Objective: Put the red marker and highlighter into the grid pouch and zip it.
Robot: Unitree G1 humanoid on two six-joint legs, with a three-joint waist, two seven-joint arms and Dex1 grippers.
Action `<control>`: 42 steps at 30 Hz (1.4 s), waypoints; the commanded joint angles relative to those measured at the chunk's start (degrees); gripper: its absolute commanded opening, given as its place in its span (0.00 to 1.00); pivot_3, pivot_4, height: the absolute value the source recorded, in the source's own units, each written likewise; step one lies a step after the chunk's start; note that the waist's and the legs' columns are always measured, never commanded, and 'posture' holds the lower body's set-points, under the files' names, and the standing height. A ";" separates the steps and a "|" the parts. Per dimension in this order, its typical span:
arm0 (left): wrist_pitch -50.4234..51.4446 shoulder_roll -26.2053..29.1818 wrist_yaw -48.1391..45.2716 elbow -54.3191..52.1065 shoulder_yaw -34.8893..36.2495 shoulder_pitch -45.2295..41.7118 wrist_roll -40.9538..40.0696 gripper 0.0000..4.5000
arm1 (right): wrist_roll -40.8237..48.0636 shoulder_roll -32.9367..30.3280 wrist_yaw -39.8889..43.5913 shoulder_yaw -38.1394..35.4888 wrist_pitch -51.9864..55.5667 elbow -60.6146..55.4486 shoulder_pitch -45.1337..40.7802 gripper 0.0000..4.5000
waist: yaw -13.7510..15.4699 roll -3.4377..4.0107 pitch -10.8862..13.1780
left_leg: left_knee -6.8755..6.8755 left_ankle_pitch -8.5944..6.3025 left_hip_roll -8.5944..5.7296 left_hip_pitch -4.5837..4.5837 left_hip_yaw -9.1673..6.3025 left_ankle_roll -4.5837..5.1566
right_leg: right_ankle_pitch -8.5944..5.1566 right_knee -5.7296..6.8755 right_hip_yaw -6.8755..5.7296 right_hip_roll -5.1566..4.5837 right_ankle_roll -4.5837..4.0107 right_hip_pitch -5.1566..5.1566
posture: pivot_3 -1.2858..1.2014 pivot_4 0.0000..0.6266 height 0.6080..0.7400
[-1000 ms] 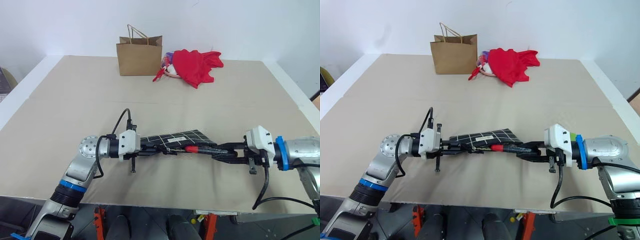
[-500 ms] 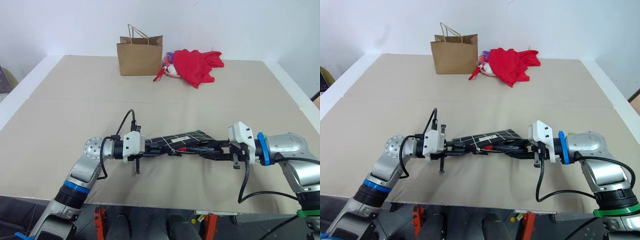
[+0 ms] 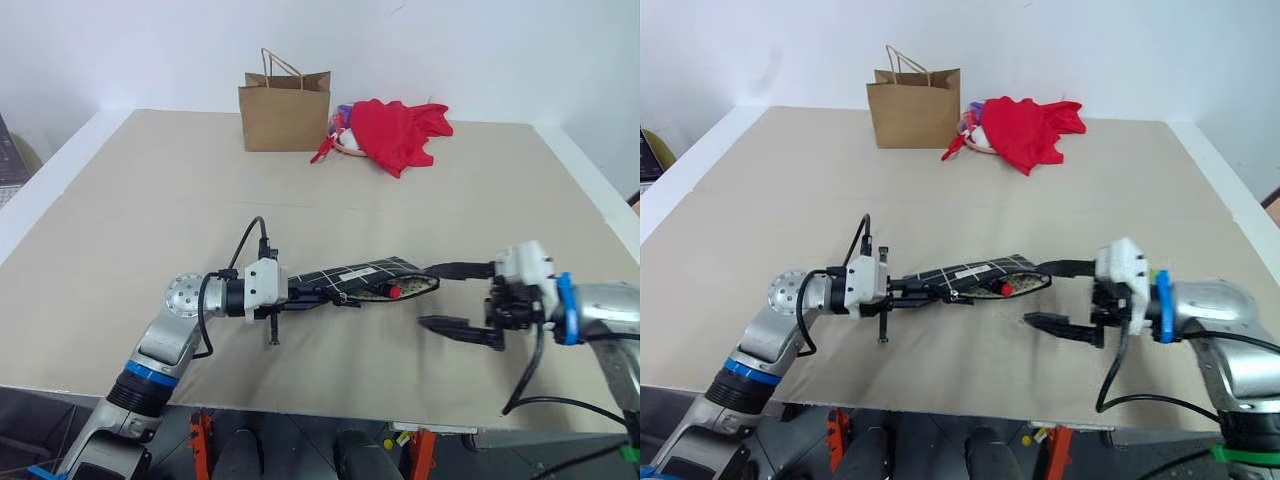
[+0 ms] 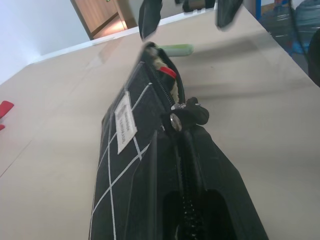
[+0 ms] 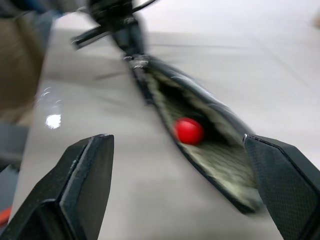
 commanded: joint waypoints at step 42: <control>-0.66 0.66 -0.66 0.74 0.09 -2.15 -0.10 0.00 | -8.36 9.66 -25.96 -2.56 4.19 -5.04 -2.28 0.25 | -1.21 0.54 0.16 | -0.10 0.17 -0.16 0.14 -0.44 0.21 | 0.01 0.02 -0.31 -0.06 -0.07 0.25 | 0.52 0.24 1.00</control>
